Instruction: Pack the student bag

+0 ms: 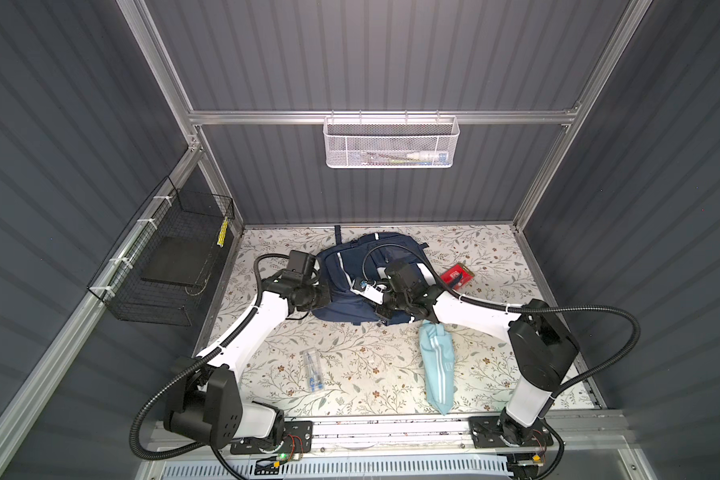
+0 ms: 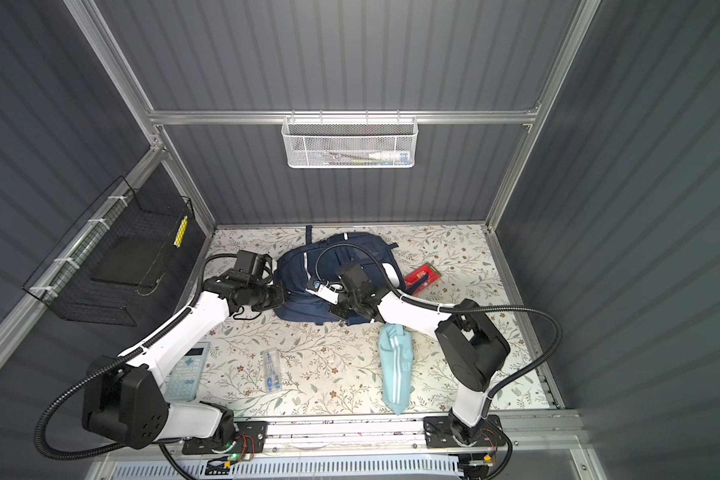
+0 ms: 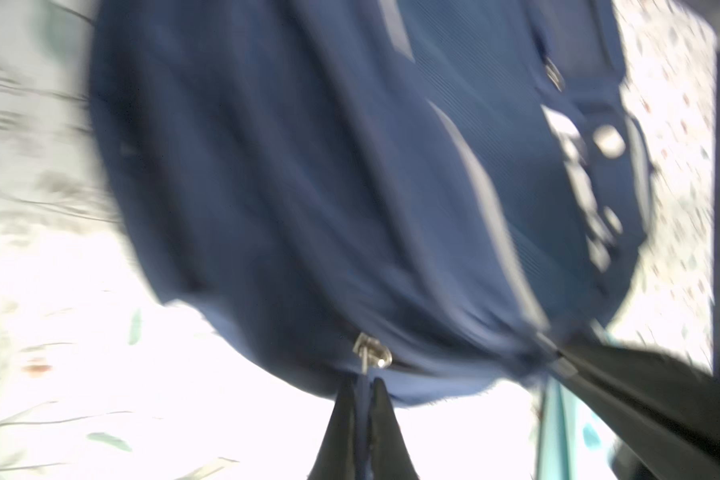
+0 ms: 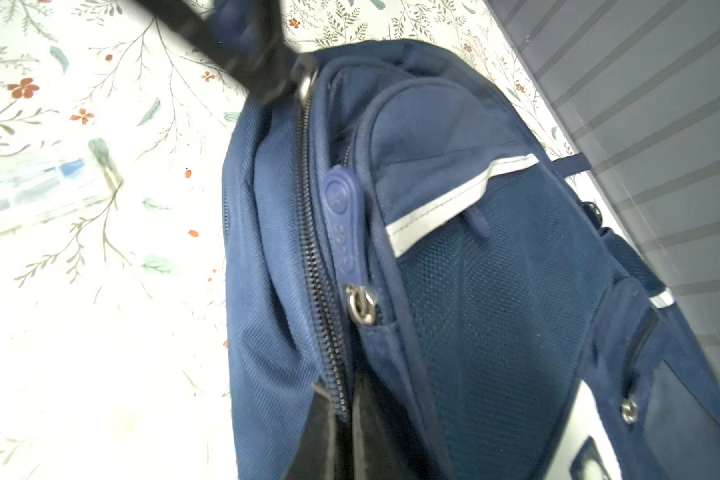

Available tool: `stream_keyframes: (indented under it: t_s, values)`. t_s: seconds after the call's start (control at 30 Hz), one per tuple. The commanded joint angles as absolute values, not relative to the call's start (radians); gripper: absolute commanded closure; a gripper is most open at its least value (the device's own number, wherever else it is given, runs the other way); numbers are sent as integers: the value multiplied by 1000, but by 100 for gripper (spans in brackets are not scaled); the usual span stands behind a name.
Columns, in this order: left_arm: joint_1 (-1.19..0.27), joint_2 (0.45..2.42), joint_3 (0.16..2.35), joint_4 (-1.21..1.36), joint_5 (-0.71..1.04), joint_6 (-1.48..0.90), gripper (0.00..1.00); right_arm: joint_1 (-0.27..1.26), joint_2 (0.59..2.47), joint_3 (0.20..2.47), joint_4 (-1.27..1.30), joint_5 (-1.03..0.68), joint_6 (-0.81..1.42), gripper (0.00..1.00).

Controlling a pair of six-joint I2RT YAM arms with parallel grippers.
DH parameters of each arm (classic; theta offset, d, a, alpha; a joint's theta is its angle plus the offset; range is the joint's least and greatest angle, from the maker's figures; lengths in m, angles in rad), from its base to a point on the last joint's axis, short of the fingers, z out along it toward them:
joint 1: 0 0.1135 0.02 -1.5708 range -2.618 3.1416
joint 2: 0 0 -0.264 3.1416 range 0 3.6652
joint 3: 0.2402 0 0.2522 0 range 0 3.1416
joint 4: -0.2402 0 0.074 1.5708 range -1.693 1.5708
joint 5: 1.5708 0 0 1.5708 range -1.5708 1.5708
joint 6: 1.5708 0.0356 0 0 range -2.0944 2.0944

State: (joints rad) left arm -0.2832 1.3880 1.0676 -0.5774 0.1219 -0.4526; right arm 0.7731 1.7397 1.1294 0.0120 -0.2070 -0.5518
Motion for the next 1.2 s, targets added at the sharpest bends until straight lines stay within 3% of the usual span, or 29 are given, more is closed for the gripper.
stream_keyframes:
  t_s: [0.0, 0.1, 0.3, 0.33, 0.4, 0.47, 0.67, 0.83, 1.03, 1.13, 1.17]
  values:
    - [-202, 1416, 1109, -551, -89, -415, 100, 759, 1681, 1064, -31, -178, -583, 100]
    - [-107, 1436, 1149, -541, -28, -382, 100, 719, 1675, 1047, 4, -154, -583, 100]
    - [-146, 1321, 1104, -572, 174, -386, 100, 627, 1730, 1123, 23, -82, -577, 95]
    - [-193, 1300, 1089, -585, 165, -393, 100, 621, 1728, 1122, 28, -63, -582, 90]
    - [-299, 1274, 1073, -607, 127, -419, 100, 615, 1700, 1110, 22, -48, -563, 66]
    - [-389, 1266, 1051, -580, 165, -476, 100, 614, 1645, 1100, -10, -45, -488, 52]
    - [-639, 1299, 1096, -539, 87, -555, 100, 692, 1421, 951, -12, -122, -413, 34]
    - [-646, 1331, 1120, -531, 103, -548, 100, 758, 1477, 985, -43, -135, -499, 33]
    - [-646, 1322, 1109, -515, 125, -556, 100, 778, 1611, 1078, -23, -120, -562, 41]
    - [-646, 1334, 1084, -483, 165, -566, 100, 779, 1645, 1120, -39, -132, -562, 49]
    - [-646, 1340, 1078, -473, 179, -566, 100, 780, 1651, 1125, -49, -145, -568, 62]
